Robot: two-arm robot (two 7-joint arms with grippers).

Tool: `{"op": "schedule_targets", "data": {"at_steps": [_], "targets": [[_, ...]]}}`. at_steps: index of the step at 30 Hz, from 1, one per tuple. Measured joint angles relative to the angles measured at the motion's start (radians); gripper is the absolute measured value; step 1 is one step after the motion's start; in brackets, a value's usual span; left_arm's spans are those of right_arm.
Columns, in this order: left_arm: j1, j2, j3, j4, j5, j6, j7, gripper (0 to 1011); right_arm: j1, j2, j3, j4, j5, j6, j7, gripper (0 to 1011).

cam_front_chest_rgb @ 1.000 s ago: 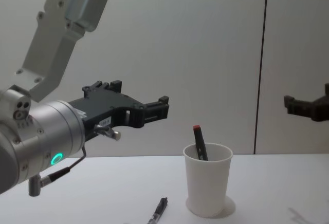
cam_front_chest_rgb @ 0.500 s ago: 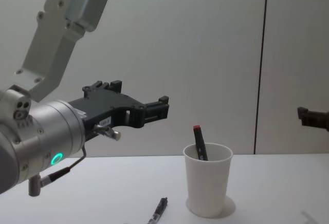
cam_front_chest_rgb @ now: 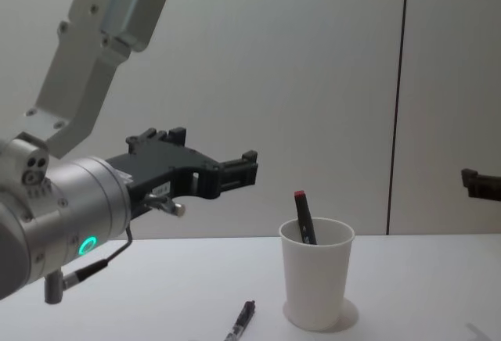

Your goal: Place the pen into the pen holder.

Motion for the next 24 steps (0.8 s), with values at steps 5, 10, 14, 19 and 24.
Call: {"op": "schedule_targets", "data": {"at_steps": [5,10,14,19,24], "targets": [[0.005,-0.004,0.000,-0.003,-0.022,0.027,0.008,1000,-0.002,0.002,0.001,-0.002,-0.001,0.002,-0.001,1002],[0.014,-0.010,0.002,-0.007,-0.051,0.057,0.023,1000,-0.003,0.003,0.002,-0.003,-0.002,0.003,-0.001,1002],[0.021,-0.015,0.003,-0.008,-0.077,0.079,0.035,1000,-0.004,0.003,0.002,-0.003,-0.002,0.004,-0.002,1002],[0.032,-0.021,0.004,-0.008,-0.112,0.113,0.049,1000,-0.004,0.003,0.003,-0.004,-0.003,0.004,-0.002,1002],[0.039,-0.026,0.004,-0.006,-0.147,0.159,0.058,1000,-0.005,0.004,0.003,-0.004,-0.003,0.005,-0.002,1002]]}}
